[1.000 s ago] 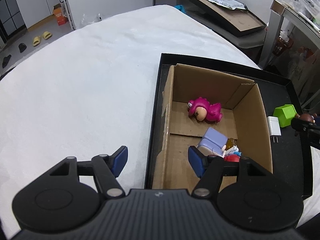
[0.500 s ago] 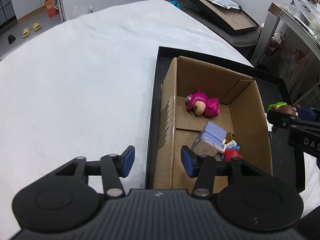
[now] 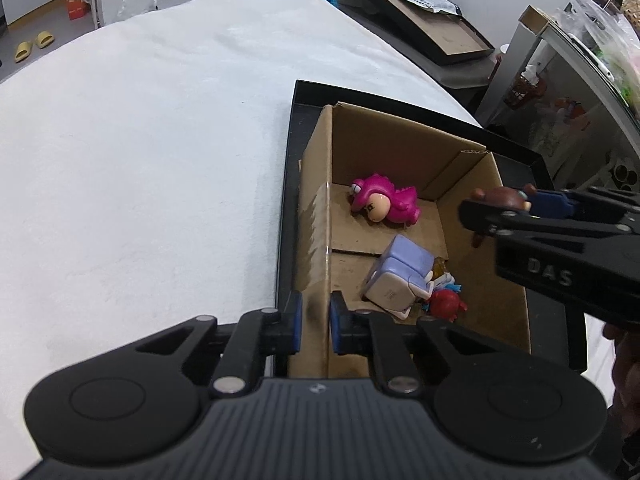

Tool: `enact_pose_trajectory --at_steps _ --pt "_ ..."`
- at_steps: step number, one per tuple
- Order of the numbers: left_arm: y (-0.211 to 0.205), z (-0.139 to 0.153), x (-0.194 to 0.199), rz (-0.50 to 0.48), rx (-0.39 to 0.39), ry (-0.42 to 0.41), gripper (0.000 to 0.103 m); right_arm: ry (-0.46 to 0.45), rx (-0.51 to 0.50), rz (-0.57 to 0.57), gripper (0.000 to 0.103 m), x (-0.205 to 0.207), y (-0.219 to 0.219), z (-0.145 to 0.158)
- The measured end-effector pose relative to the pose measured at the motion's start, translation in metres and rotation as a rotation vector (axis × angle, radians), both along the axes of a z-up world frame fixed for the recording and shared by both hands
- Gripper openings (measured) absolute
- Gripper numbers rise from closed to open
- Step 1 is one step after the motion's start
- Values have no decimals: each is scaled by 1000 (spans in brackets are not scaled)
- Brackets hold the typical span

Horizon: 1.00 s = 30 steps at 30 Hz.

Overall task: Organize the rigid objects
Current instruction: 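Open the right tool to drop the monkey into the box, then lower the right tool onto the lime-green cube and close on it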

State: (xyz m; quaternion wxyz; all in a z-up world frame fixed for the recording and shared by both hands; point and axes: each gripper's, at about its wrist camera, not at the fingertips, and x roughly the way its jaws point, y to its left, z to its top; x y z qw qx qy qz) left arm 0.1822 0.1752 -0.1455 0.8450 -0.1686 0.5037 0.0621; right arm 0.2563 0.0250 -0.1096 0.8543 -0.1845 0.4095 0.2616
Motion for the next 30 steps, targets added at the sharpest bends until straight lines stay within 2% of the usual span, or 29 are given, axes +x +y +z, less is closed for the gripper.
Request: enact_pose_trajectory --at_steps 4,7,8,20,30 --pt "3 -1 0 2 -9 -4 13 -6 -27 11 44 1 10 -4" --pt "4 -1 0 3 -12 -5 13 -50 -79 23 58 -1 18 -6" --pt "4 -1 0 3 -14 -9 13 -67 -91 23 59 -2 19 -5" --pt "1 1 -1 -10 1 -7 13 -43 -54 -63 59 2 -19 0" --pt "-6 3 2 -2 43 4 14 -27 -35 -141 59 10 -57 -8"
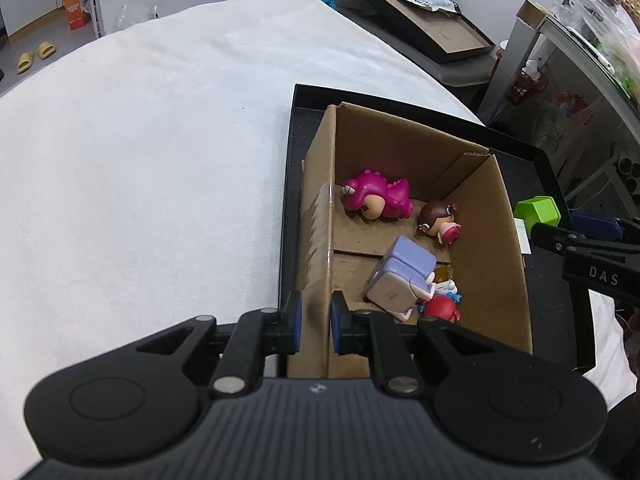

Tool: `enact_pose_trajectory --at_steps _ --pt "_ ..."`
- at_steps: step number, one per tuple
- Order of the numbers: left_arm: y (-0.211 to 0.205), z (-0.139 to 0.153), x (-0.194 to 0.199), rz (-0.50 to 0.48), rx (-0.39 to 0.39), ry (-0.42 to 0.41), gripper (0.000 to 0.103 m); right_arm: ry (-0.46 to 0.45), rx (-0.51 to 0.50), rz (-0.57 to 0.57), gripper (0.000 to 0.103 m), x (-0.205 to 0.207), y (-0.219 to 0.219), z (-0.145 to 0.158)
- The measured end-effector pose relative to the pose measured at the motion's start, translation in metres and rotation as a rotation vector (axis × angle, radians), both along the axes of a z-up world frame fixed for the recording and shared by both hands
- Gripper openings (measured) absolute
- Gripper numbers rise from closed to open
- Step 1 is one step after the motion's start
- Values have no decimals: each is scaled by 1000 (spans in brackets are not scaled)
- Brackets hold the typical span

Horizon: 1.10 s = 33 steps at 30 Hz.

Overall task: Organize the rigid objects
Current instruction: 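Lower the right tool onto the lime-green cube and close on it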

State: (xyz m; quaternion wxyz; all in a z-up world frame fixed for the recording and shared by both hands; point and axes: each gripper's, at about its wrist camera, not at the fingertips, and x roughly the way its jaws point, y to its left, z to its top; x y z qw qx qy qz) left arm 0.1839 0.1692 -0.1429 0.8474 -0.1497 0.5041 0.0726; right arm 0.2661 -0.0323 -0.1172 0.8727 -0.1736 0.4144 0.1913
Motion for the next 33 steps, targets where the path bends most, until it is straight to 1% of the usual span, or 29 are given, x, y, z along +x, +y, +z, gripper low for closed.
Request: enact_pose_trajectory --at_steps 4,9,12,14,17,18,19,21,24,29,33 --pt "-3 4 -2 15 20 -19 14 7 8 -25 60 5 -15 -5" --pt "-9 7 0 25 57 -20 14 8 20 -55 60 14 -36 -12" --pt "-12 8 2 38 87 -14 17 13 26 -72 61 22 -49 -17" --pt "-14 8 5 50 111 -3 18 11 31 -81 66 27 -57 -20" --pt "-20 8 8 58 149 12 31 12 35 -86 68 34 -67 -26" --pt "-21 9 9 60 158 14 39 13 38 -89 68 37 -70 -29" --pt "-23 9 10 63 167 17 45 13 42 -91 69 41 -74 -31" --pt "-24 10 11 72 177 20 50 14 44 -98 70 47 -79 -36" --pt "-26 10 14 83 186 29 52 19 48 -100 73 57 -86 -45" --pt "-34 7 24 87 222 74 56 26 60 -107 78 71 -96 -55" --pt "-34 5 30 110 224 105 56 34 81 -108 79 78 -103 -63"
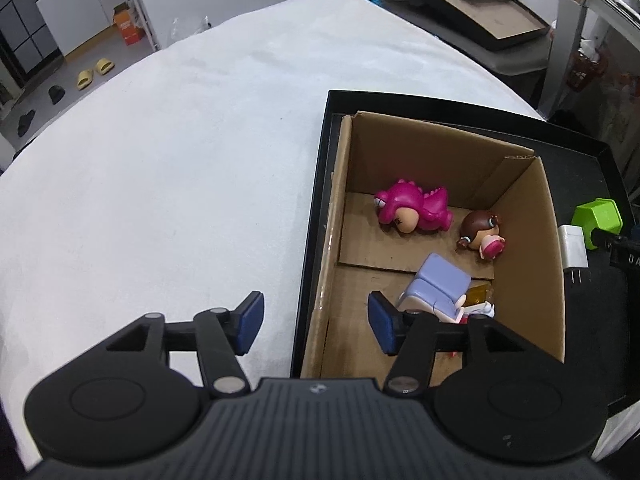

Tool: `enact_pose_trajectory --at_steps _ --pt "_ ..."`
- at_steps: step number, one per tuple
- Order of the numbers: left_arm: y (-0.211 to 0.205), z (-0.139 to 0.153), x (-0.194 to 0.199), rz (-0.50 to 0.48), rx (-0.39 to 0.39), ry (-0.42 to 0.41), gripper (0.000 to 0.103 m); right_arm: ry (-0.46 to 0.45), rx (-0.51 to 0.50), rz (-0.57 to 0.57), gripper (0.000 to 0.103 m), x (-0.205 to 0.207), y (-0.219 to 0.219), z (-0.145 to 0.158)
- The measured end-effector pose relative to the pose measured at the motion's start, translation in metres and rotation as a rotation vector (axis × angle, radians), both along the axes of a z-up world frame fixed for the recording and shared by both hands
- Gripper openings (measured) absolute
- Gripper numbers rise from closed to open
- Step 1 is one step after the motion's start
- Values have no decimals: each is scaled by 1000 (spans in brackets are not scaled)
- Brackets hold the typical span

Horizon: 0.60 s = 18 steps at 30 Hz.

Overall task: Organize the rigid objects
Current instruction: 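Lower the right tool onto the lime-green cube and close on it, then lift the green cube with the right tool and carry it over the box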

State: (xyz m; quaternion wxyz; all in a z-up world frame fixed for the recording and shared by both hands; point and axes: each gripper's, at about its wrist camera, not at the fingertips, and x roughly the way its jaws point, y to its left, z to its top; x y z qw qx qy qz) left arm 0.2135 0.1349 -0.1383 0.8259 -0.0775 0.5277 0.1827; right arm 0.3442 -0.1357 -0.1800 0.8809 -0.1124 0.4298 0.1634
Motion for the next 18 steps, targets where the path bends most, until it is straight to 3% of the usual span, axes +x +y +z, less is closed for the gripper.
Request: enact_pose_trajectory --at_steps 9,11,18 --pt "-15 1 11 7 71 37 57 18 59 1 77 8 -15 -17" --pt "-16 0 12 11 73 44 57 17 78 6 49 10 -18 -18" --pt "-23 3 14 11 97 47 57 29 104 -23 48 5 -39 -18"
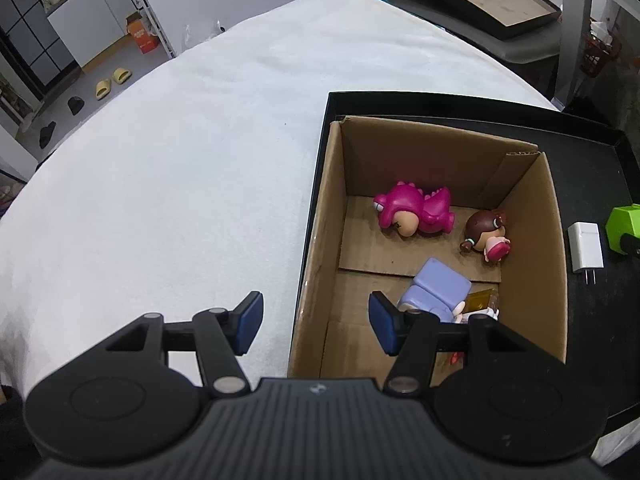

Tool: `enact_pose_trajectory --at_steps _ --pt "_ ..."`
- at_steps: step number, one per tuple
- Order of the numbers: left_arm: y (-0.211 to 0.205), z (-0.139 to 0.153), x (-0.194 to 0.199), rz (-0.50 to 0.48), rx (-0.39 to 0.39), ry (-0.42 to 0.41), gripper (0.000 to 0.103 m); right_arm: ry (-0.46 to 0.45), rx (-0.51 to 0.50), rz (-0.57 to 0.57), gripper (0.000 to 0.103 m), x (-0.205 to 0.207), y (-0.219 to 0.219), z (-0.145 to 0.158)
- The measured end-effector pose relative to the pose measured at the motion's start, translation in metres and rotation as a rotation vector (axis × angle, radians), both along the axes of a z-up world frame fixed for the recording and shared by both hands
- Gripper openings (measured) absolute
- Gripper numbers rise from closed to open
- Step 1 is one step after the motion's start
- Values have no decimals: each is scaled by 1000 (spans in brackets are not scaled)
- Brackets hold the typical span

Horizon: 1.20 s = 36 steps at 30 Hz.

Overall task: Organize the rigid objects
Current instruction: 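Lift the green cube with the right tool and carry it over the box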

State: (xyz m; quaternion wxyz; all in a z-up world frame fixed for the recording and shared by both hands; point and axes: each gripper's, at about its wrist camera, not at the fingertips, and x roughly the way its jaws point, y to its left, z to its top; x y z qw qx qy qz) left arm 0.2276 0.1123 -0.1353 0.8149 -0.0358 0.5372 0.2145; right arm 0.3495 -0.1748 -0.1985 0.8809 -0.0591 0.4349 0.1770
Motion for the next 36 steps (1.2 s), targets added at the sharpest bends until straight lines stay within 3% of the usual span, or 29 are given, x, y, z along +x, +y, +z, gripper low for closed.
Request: enact_pose_trajectory --at_steps 16,36 --pt "5 10 -13 -8 -35 -55 57 -47 -9 -7 48 -19 -7 29" --pt "22 18 -39 -45 -139 -143 57 -116 -39 51 48 -65 40 91"
